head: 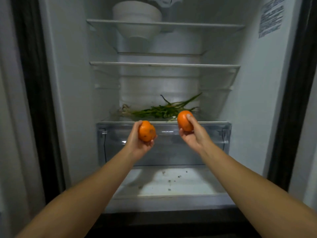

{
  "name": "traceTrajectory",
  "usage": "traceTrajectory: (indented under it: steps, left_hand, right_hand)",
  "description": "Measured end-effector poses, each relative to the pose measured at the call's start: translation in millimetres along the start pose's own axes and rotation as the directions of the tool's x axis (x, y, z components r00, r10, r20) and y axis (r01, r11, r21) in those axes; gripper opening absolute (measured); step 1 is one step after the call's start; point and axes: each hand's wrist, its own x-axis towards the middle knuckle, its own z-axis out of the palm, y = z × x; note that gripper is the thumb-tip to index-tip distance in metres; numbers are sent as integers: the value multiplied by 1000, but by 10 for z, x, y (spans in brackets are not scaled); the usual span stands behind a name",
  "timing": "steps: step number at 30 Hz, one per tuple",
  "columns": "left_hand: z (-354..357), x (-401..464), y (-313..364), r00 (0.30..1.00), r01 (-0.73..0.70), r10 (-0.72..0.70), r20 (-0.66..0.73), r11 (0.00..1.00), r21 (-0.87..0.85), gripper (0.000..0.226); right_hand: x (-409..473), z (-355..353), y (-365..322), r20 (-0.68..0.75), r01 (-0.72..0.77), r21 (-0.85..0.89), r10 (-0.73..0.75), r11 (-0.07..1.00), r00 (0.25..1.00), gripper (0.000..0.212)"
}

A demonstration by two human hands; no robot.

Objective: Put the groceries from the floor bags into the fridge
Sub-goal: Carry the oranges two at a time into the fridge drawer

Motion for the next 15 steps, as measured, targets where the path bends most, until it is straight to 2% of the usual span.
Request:
traceTrajectory:
  steps: [5, 8, 12, 15]
  left_hand:
    - [36, -117, -61, 1000, -31, 31, -1, 999, -30, 37]
    - [111, -326, -106, 997, -83, 83, -10, 997, -3, 33]
    - [188, -710, -175, 989, -147, 147, -7, 989, 20, 25]
    - [223, -1070, -239, 985, -175, 175, -2, 984, 33, 23]
  right_hand:
    - [-170, -19, -32, 17, -3, -36, 4, 999, 1000, 38]
    - [-402, -43, -118, 54, -5, -84, 9, 996, 998, 35]
    - [-807, -43, -230, 104, 10, -154, 6, 988, 995, 13]
    - [-1147, -69, -311, 137, 16, -185, 10, 983, 991, 5]
